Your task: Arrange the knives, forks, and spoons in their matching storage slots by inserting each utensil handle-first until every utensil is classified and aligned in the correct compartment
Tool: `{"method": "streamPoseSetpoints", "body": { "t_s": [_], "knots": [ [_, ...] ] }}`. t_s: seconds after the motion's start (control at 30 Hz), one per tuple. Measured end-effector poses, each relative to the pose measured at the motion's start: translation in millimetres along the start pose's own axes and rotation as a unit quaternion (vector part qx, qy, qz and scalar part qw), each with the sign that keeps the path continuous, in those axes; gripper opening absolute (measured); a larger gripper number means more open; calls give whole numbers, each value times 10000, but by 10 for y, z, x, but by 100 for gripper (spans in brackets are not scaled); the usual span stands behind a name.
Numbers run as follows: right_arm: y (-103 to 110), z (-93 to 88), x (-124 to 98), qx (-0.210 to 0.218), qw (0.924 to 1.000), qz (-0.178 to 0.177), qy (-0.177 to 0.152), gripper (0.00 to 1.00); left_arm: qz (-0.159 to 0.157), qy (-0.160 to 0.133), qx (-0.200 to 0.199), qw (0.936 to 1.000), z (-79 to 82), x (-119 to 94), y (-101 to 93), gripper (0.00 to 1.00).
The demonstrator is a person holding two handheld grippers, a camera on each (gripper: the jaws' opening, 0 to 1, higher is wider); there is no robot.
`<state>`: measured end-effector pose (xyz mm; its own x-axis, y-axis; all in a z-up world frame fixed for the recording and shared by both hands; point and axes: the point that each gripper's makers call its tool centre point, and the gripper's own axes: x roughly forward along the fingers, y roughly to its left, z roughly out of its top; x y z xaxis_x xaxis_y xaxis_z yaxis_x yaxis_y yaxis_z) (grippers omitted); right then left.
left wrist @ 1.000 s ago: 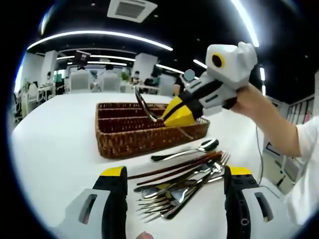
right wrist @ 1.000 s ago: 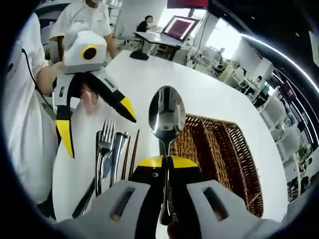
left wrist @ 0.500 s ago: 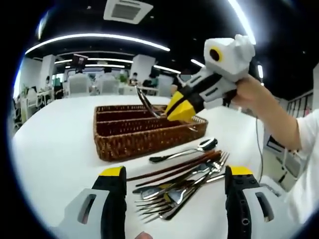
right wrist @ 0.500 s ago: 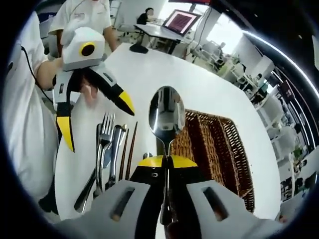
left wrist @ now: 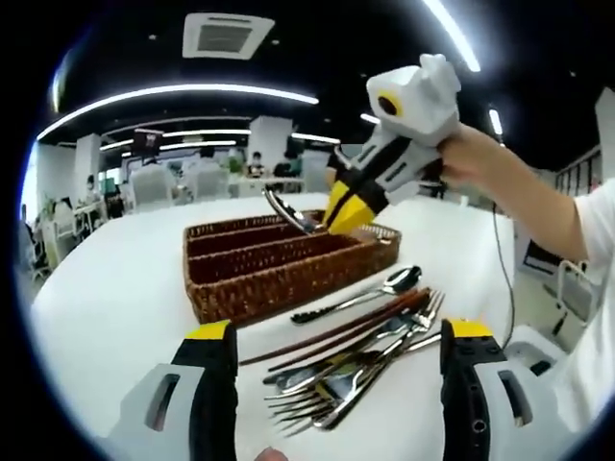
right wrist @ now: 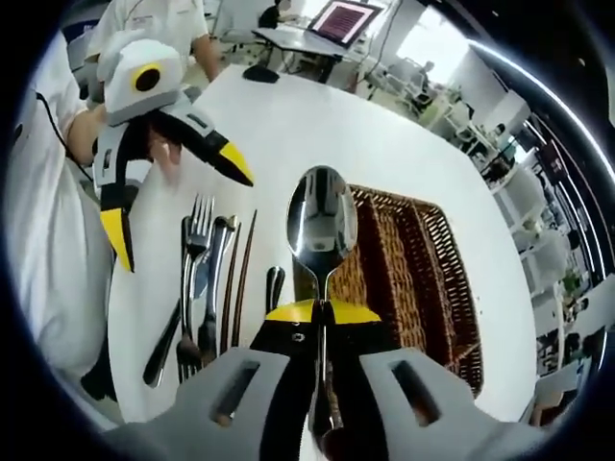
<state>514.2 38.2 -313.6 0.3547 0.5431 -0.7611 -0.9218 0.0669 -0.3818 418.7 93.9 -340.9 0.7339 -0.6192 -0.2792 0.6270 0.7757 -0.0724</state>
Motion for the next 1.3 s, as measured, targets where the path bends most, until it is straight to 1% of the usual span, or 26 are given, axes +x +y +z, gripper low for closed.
{"method": "streamPoseSetpoints", "body": {
  "t_s": [0.23, 0.33, 0.63, 0.73, 0.83, 1.0, 1.03, 1.13, 1.3],
  "knots": [
    [-60, -45, -19, 17, 9998, 55, 201, 2, 38, -22, 180, 9998, 29, 15, 12, 90],
    [-92, -39, -27, 20, 9997, 101, 235, 2, 49, -11, 252, 9997, 31, 19, 3, 91],
    [-277, -39, -15, 44, 9989, 227, 407, 2, 57, 63, 370, 9993, 36, 32, 9, 92],
    [-354, -65, 17, 52, 9982, 307, 513, 2, 54, 60, 362, 9993, 47, 43, 22, 92],
    [-437, -65, 31, 80, 9979, 332, 550, 2, 56, 103, 362, 9993, 44, 60, 35, 92],
    [-587, -68, 52, 129, 9974, 366, 607, 2, 40, 105, 373, 9992, 108, 75, 48, 93],
    [-596, -68, 54, 128, 9973, 368, 617, 2, 40, 109, 373, 9992, 109, 78, 53, 93],
    [-739, -92, 107, 134, 9965, 386, 727, 2, 42, 114, 352, 9993, 113, 86, 77, 93],
    [-870, -91, 170, 161, 9959, 443, 768, 2, 20, 162, 317, 9994, 95, 116, 95, 93]
  ]
}}
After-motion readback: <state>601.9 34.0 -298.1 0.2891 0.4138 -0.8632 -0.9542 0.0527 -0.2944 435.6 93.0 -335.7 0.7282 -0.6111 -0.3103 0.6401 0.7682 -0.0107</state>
